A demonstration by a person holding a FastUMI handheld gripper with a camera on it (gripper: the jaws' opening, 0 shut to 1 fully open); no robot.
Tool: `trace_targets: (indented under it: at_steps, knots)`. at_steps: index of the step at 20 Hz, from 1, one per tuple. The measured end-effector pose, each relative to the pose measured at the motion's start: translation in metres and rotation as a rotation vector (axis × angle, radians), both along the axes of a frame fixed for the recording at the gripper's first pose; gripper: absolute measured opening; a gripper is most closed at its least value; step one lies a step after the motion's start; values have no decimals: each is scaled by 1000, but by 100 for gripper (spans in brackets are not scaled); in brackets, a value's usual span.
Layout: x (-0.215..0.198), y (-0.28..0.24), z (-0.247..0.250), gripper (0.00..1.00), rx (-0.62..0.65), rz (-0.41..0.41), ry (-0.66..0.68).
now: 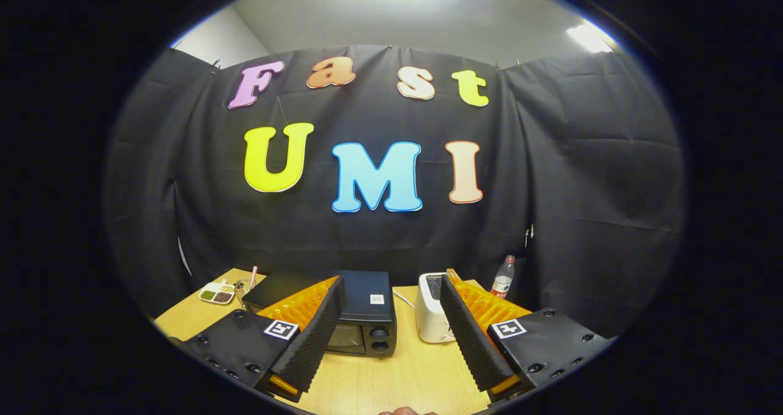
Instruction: Open the toaster oven, put the food inside, and close the toaster oven door.
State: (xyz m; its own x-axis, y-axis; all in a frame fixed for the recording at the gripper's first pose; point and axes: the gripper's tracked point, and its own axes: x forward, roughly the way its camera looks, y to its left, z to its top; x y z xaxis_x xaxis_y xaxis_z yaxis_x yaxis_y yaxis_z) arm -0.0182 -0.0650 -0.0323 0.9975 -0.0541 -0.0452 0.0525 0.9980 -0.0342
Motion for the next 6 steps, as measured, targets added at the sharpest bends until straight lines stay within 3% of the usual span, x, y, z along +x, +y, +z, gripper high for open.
trace_targets:
  at_steps: [6]
  knots:
    - [4, 7, 13, 98, 24, 19, -29]
